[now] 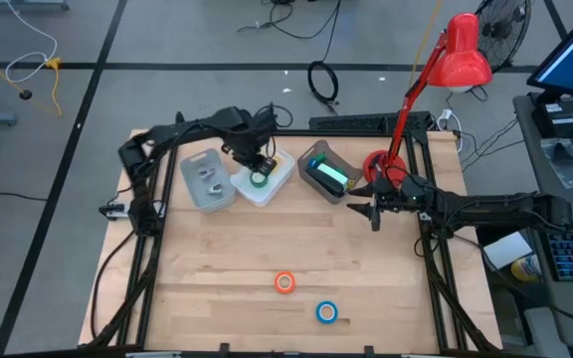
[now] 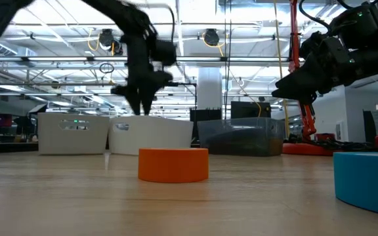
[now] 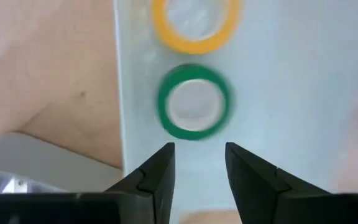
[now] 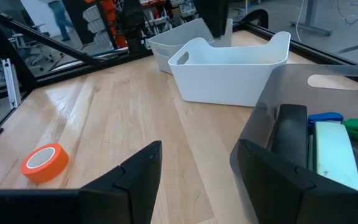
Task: Pick and place Stapler, Stapler remover, tape
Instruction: Put the orange tape into the white bin
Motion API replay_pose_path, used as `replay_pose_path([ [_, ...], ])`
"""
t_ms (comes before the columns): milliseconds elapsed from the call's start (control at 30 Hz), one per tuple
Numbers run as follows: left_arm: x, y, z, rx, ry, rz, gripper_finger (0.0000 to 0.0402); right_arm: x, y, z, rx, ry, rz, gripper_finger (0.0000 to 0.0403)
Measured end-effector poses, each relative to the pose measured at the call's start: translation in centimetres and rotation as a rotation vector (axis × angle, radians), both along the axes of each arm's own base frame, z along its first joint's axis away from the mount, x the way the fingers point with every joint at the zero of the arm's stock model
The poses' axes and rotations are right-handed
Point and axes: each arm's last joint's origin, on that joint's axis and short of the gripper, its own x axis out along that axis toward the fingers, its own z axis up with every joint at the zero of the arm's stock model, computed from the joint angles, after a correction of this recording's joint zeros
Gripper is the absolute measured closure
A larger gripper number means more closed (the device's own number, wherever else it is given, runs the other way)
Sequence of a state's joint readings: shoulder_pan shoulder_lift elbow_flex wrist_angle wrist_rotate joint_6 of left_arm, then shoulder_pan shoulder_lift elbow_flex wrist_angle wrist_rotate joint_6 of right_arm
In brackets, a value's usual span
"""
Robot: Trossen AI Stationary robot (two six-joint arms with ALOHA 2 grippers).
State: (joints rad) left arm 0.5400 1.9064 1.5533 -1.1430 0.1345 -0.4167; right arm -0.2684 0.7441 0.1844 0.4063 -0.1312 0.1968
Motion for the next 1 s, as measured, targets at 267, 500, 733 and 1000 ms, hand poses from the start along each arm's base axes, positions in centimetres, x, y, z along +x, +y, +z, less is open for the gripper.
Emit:
replay_pose_path([
  [267, -0.7, -7.2, 8.8, 0.126, -0.269, -0.146, 0.0257, 0.0, 0.0, 0.0, 0.0, -0.001, 0.0, 0.0199],
  [500, 0.6, -16.1, 11.4, 0.206, -0.435, -0.347, 0.0256, 0.0, 0.0, 0.0, 0.0, -0.001, 0.0, 0.02],
  [733, 2.9, -24.0, 9.8, 0.272, -0.499, -0.564, 0.0256, 0.0, 0.0, 0.0, 0.0, -0.001, 0.0, 0.0198],
  [1000, 5.5, -28.8, 4.8, 0.188, -0.425, -0.584, 0.0256, 0.0, 0.0, 0.0, 0.0, 0.001, 0.0, 0.0201],
])
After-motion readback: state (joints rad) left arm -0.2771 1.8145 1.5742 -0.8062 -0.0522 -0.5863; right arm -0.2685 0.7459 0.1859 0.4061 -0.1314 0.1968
